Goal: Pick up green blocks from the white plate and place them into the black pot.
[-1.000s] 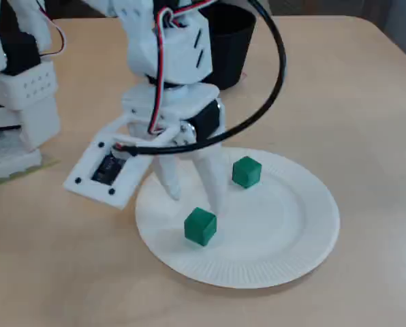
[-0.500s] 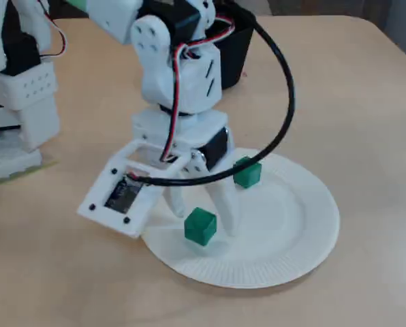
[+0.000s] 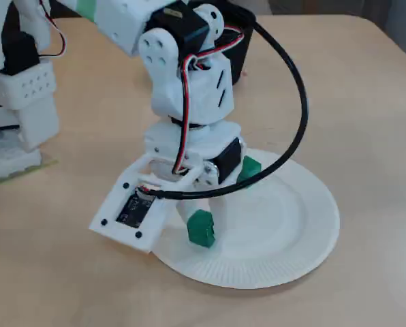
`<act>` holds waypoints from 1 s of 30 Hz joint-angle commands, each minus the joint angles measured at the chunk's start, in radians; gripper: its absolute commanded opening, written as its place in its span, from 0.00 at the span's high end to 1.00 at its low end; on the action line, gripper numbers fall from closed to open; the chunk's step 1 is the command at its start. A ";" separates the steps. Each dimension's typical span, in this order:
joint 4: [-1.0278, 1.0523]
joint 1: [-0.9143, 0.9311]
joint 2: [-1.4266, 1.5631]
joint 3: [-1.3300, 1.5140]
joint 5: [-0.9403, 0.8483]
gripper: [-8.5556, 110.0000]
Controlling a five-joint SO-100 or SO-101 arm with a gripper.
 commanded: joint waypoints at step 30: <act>-0.071 -1.206 0.976 0.296 0.400 0.95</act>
